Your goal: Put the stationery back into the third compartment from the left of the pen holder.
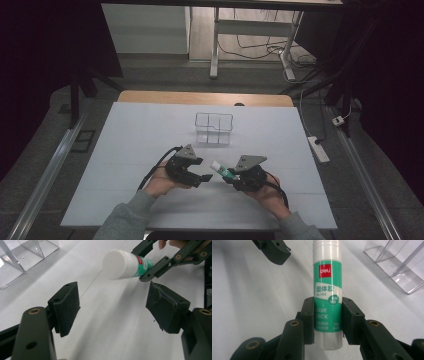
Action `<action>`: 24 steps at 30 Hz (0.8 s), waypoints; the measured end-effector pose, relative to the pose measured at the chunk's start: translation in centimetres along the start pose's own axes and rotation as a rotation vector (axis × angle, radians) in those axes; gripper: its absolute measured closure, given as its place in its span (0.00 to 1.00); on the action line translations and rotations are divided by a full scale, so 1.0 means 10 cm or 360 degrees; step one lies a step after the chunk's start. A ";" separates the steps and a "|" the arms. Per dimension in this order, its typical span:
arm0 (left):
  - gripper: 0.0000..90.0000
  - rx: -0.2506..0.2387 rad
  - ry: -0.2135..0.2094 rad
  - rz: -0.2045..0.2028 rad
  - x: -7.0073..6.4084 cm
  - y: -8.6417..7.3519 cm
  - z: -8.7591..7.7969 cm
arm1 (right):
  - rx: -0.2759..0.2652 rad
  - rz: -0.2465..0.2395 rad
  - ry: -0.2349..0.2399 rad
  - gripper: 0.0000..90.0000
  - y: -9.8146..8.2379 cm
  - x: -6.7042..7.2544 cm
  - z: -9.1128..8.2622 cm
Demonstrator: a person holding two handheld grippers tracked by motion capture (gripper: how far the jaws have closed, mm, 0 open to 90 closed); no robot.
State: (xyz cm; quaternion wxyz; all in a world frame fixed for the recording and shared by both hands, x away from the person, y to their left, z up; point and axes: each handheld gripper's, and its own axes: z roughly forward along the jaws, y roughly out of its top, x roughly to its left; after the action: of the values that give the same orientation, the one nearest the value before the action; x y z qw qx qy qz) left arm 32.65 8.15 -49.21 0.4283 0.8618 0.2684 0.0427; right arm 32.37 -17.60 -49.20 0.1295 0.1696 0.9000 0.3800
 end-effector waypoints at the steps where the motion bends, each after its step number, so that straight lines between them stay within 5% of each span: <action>1: 0.29 -0.0013 -0.0007 -0.0009 0.01 0.00 0.00 | -0.0003 0.0000 -0.0007 0.73 0.00 0.00 0.00; 11: 0.30 -0.0175 -0.0102 -0.0120 0.03 -0.01 0.03 | -0.0091 0.0026 -0.0055 0.73 0.01 0.03 -0.02; 19: 0.34 -0.0189 -0.0158 -0.0141 0.00 0.03 0.16 | -0.0098 -0.0012 -0.0061 0.73 0.02 0.08 0.01; 24: 0.45 -0.0204 -0.0200 -0.0134 -0.02 0.03 0.20 | -0.0098 -0.0029 -0.0041 0.73 0.02 0.11 0.04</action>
State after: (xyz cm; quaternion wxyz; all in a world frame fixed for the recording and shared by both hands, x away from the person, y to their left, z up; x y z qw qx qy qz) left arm 33.28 6.45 -50.21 0.4999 0.8216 0.2738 -0.0125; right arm 31.59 -16.77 -49.39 0.1498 0.1622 0.8877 0.4041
